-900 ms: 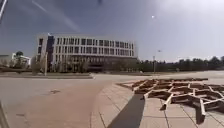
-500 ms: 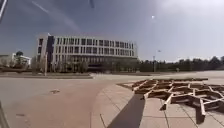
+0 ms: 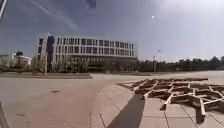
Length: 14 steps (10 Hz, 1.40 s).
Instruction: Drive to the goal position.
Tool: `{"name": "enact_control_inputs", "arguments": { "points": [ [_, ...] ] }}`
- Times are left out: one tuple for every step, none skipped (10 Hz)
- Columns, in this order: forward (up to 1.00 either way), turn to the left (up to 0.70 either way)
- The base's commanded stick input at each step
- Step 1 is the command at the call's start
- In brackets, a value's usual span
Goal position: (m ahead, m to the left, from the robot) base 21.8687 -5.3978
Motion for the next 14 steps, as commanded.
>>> {"name": "enact_control_inputs", "arguments": {
  "points": [
    [0.05,0.00],
    [0.05,0.00],
    [0.05,0.00],
    [0.05,0.00],
    [0.05,0.00],
    [0.05,0.00],
    [0.05,0.00],
    [0.05,0.00],
    [0.05,0.00],
    [0.05,0.00],
    [0.05,0.00],
    [0.05,0.00],
    [0.05,0.00],
    [0.05,0.00]
  ]
}}
